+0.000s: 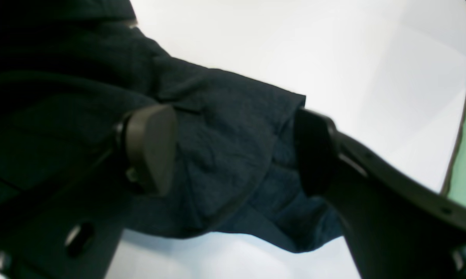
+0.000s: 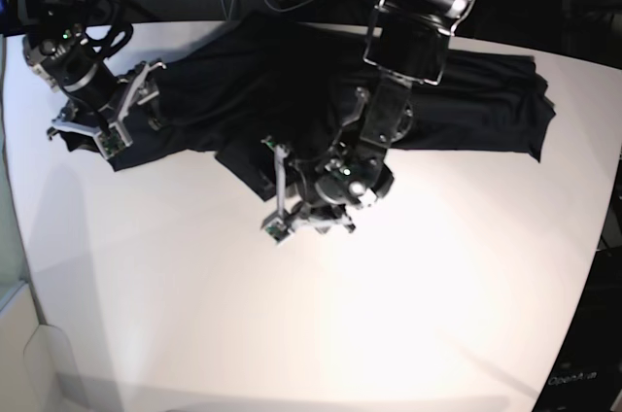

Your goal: Fold the T-shirt properly

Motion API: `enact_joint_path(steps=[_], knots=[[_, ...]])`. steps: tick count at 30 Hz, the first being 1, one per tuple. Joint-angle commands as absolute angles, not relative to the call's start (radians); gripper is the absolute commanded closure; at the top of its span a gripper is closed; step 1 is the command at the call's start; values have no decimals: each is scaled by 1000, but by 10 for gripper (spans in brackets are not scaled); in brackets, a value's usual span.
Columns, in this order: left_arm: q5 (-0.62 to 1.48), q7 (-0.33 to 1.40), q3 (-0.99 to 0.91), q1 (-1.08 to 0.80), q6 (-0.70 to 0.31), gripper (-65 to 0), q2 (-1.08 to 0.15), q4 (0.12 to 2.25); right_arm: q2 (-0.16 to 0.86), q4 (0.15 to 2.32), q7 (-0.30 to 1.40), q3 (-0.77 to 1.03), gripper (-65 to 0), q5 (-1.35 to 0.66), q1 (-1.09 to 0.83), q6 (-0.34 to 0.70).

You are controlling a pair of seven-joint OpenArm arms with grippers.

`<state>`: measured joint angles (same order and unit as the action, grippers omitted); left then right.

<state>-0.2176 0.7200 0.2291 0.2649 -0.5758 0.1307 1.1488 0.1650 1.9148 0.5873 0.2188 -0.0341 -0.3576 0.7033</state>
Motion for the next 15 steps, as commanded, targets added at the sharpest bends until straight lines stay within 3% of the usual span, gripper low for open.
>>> enact_joint_path(steps=[1,15], knots=[[-208,704,229,288,-578,-357,143,1145,171,1931,564,225,-469,-44,-355,698],[-206,702,186,285,-579,-354,157,1087,171,1933,564,220,-469,-44,-355,698]])
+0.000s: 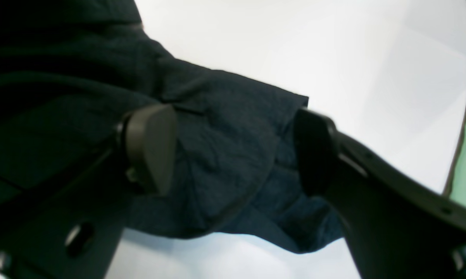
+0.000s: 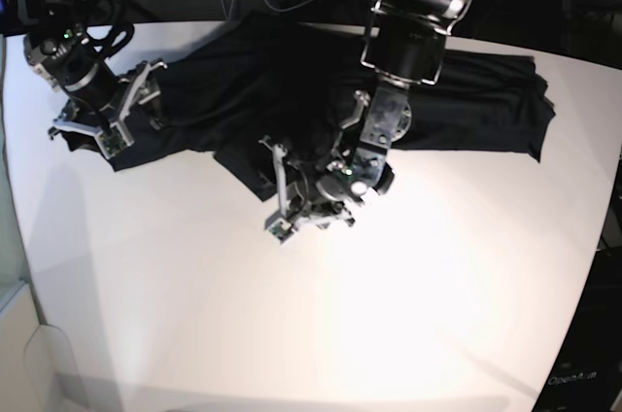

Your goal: Fold the T-shirt properly

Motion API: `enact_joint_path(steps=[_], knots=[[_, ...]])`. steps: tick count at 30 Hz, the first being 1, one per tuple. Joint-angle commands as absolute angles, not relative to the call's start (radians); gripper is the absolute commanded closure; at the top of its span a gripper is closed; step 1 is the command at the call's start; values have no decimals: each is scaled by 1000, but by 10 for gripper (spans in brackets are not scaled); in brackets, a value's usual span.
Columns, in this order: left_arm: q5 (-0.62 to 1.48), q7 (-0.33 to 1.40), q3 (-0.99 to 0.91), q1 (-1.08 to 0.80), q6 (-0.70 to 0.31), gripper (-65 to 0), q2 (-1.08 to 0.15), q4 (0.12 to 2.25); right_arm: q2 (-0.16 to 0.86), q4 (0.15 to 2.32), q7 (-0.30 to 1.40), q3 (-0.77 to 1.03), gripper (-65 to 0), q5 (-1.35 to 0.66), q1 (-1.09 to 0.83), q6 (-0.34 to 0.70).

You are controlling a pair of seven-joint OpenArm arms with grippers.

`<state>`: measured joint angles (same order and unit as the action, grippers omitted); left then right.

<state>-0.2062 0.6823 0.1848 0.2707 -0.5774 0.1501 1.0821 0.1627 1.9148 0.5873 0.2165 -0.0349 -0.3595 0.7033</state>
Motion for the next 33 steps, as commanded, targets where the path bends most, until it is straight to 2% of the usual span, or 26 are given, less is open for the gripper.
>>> enact_joint_path(steps=[1,11,19,25,27,30,32,33], knots=[[-206,704,188,285,-581,-354,157,1086,171,1933,564,220,-469,-44,-355,698],[-216,704,196,283,-587,-353,157,1015,171,1933,564,222,-469,-44,-355,698],[-219,725,355,280,-579,-352,128,1009,171,1933,564,222,-469,-44,-348,698],[-217,776,366,283,-579,-347,107,1013,170,1933,564,222,-469,-44,-346,698],[-217,776,366,283,-579,-295,104,1012,170,1933,564,222,-469,-44,-346,698],[-217,776,364,282,-579,-108,87,1010,170,1933,564,222,-469,-44,-346,698],[-217,776,361,282,-579,-6,85,1010,170,1933,564,222,-469,-44,-346,698],[-217,776,361,282,-579,0,85,1010,170,1933,564,222,-469,-44,-346,698]])
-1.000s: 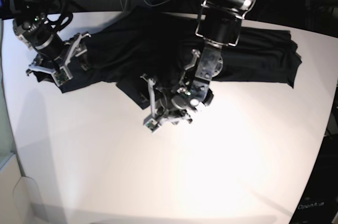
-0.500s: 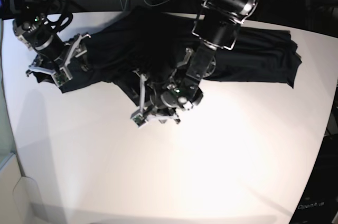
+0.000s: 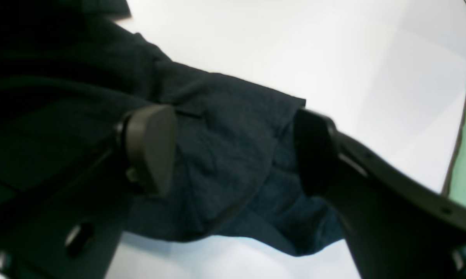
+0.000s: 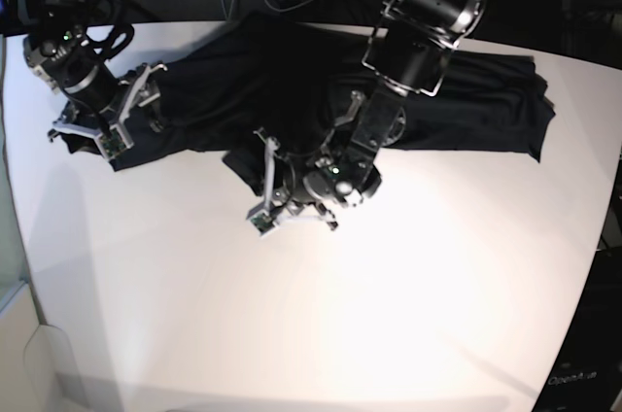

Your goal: Fold the T-shirt properly

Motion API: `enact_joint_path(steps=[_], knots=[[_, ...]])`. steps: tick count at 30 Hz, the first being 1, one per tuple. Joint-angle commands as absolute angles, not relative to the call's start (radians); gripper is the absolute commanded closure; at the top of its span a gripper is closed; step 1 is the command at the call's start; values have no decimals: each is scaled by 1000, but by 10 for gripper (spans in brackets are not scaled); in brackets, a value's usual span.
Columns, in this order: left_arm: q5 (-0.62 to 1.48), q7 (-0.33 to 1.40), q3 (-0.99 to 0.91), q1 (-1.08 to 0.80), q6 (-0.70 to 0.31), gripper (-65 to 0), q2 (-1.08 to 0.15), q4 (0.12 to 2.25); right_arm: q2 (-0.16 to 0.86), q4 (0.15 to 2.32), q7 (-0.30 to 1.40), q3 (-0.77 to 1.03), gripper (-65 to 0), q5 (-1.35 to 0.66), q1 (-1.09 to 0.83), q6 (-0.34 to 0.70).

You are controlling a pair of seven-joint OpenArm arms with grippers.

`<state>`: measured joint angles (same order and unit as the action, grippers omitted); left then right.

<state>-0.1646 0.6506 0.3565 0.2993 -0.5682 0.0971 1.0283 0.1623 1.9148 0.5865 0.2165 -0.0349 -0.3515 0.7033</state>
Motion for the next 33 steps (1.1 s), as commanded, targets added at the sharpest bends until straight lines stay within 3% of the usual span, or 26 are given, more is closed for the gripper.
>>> enact_joint_path(steps=[1,7,21,33], knots=[[-217,776,360,282,-579,-10,85,1010,170,1933,564,222,-469,-44,-346,698],[-216,776,351,274,-578,-12,84,1070,170,1933,564,220,-469,-44,-346,698],[-209,766,127,104,-585,-12,84,1532,170,1933,564,220,-469,-44,-344,698],[-206,776,104,-114,-588,-12,7,1844,170,1933,564,220,-469,-44,-323,698]])
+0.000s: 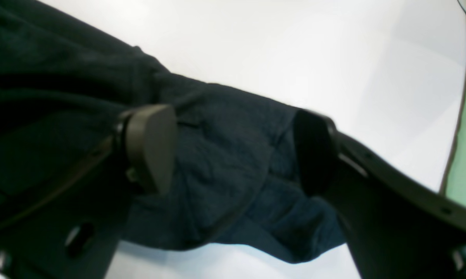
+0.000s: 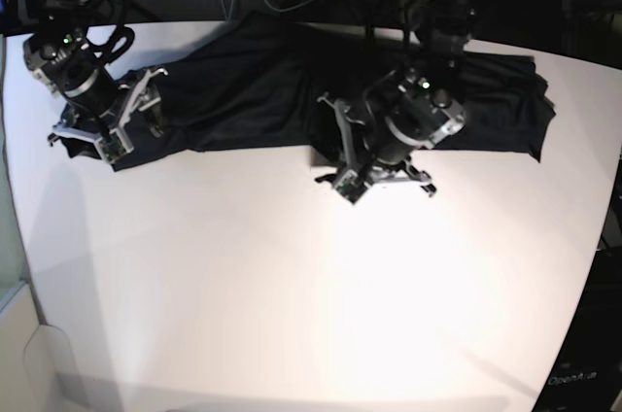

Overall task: Fold the T-shirt properly
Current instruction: 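Grip both ends of the shirt strip with left and right grippers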

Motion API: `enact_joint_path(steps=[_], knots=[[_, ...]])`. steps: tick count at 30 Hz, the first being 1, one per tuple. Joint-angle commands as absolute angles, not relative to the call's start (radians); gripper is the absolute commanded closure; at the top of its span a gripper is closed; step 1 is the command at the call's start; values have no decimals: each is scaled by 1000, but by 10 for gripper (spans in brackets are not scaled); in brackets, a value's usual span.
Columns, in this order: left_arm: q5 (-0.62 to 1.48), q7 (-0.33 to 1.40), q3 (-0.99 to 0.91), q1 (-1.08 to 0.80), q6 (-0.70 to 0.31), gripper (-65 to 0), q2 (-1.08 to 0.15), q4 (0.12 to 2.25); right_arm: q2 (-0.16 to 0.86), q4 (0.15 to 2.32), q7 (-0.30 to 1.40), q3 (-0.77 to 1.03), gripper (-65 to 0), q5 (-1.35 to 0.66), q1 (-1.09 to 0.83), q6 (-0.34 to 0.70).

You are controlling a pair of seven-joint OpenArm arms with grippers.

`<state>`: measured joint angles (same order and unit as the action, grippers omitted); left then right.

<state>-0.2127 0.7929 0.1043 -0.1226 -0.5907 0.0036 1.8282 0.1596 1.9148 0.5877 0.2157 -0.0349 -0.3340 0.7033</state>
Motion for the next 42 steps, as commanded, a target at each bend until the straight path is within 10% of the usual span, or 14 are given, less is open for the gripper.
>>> enact_joint_path(steps=[1,24,42], knots=[[-206,774,104,-133,-588,-12,-4,1867,170,1931,564,220,-469,-44,-314,698],[-209,774,-527,-229,-698,-12,51,2015,170,1929,564,220,-469,-44,-288,698],[-208,776,-677,-263,-698,-12,50,2015,170,1929,564,222,-470,-44,-288,698]])
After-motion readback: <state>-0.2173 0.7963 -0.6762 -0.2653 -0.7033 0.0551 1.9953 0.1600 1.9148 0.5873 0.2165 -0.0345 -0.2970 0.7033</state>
